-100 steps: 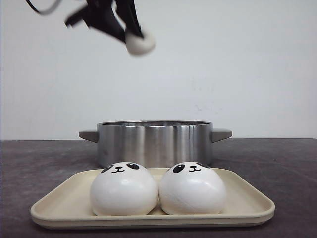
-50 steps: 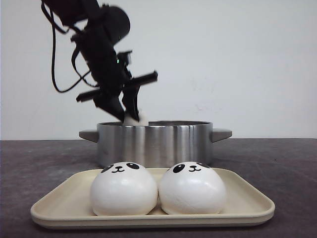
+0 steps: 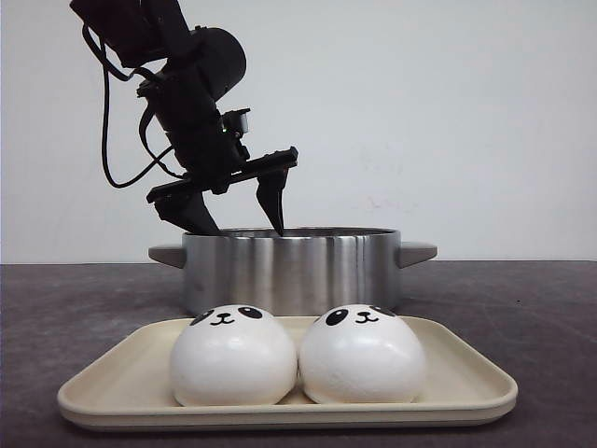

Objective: Steam buns
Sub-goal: 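Lower the right gripper and grasp the front panda bun nearest it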

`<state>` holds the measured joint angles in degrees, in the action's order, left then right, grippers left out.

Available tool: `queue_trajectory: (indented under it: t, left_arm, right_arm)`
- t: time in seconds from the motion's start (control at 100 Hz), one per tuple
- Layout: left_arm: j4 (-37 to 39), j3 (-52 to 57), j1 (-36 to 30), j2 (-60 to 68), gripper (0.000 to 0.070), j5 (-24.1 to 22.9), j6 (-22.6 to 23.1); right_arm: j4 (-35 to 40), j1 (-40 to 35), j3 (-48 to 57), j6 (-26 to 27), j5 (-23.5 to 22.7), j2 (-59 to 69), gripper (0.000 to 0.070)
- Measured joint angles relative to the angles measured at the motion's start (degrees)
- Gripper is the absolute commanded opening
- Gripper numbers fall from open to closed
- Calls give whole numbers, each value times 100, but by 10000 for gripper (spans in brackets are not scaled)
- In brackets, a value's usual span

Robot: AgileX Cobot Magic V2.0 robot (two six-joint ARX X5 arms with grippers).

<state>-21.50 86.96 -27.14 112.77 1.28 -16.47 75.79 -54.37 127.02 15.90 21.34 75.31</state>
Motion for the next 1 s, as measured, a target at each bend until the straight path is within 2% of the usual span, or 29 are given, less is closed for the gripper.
queue_trajectory:
  t: [0.24, 0.46, 0.52, 0.6, 0.83, 1.0]
  left_arm:
    - [-577, 96, -4, -120, 509, 2, -70]
    - [-844, 94, -125, -1359, 509, -138, -85]
    - [-953, 105, -166, -1840, 509, -138, -85]
    - [-1220, 138, -205, -2424, 509, -136, -85]
    - [-2122, 138, -387, -3768, 510, -142, -13]
    - [-2411, 138, -634, -4647, 510, -138, 81]
  right_arm:
    - [133, 0, -251, 2, 439, 7, 13]
    - [96, 101, -1545, 0, 466, 13, 13]
    - [-59, 160, -2076, 4, 348, 13, 13]
    - [-616, 221, -2830, 109, 66, 17, 13]
    - [-2186, 420, -4918, 734, -927, 37, 13]
    - [-2586, 417, -6105, 1298, -1248, 39, 33]
